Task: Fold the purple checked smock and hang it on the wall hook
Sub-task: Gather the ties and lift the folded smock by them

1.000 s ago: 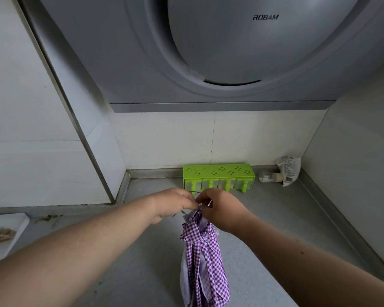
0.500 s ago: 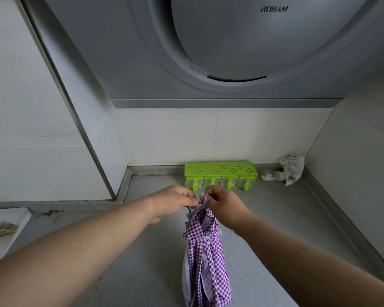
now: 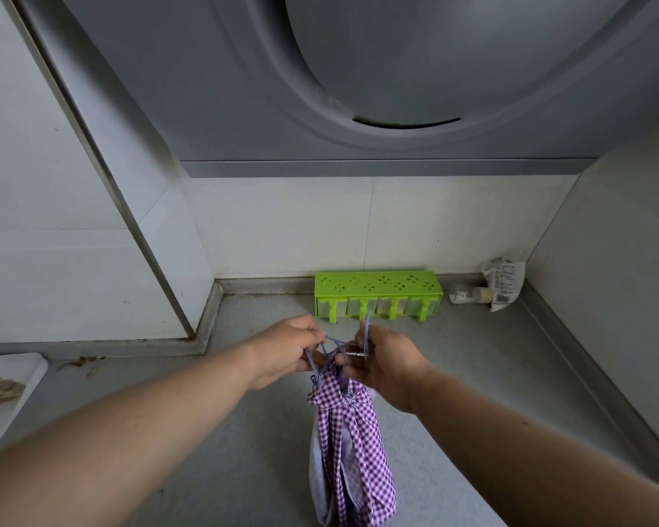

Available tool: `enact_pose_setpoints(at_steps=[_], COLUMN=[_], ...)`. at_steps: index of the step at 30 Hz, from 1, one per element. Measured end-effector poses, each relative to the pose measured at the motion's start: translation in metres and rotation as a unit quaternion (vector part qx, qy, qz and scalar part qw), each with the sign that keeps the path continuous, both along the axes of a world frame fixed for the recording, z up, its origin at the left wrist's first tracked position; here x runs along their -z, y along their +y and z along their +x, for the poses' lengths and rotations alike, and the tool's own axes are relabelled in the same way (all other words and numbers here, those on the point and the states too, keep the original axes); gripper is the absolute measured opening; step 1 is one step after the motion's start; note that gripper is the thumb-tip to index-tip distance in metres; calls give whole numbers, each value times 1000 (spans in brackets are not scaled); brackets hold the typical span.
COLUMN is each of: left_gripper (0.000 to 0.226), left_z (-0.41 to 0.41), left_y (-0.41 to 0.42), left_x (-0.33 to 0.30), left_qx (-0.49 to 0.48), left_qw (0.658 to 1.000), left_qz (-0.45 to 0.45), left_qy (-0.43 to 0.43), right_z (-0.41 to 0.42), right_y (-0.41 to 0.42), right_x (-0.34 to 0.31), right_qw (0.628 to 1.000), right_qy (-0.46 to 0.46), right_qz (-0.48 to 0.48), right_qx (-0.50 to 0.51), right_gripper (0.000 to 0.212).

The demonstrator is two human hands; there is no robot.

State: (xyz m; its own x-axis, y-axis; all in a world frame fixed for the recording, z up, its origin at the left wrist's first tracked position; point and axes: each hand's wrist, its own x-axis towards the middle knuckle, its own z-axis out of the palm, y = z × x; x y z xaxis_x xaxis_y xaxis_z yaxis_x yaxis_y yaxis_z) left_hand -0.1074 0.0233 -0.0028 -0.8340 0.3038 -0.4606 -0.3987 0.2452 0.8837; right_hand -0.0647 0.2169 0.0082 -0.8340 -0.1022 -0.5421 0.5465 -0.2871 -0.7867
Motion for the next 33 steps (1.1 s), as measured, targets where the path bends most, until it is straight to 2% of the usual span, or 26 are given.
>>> enact_pose_setpoints(at_steps=[6,11,14,18,22,26,30,33], left_gripper=[20,17,16,14,7,12,13,18], left_z=[2,0,0,-3,-4,-1,1,3], left_y=[11,9,14,19,23,29,33,36], left_x=[3,8,10,10,6,3,3,1], left_qx=[-60,-93,-111,-142,-154,-155,-131,-99], left_qw=[995,989,985,977,972,972,979,982], left_qz=[75,104,126,151,170,169,148,143], left_qy=[-28,-42,-49,-52,-49,-42,-56,-75], right_z=[-5,-5,-5,-3,1,0,-5,-10], right_y=[-11,-5,-6,-5,-5,-8,-8,-13], right_x=[0,7,8,8,6,12,22,24], right_qw=[1000,998,999,998,995,988,978,980], right_qy=[-4,54,38,48,70,44,41,52], right_qz=[9,45,-6,3,-35,-85,10,23], right_qx=[8,8,38,41,69,123,203,193], right_gripper=[32,32,44,49,42,37,34,33])
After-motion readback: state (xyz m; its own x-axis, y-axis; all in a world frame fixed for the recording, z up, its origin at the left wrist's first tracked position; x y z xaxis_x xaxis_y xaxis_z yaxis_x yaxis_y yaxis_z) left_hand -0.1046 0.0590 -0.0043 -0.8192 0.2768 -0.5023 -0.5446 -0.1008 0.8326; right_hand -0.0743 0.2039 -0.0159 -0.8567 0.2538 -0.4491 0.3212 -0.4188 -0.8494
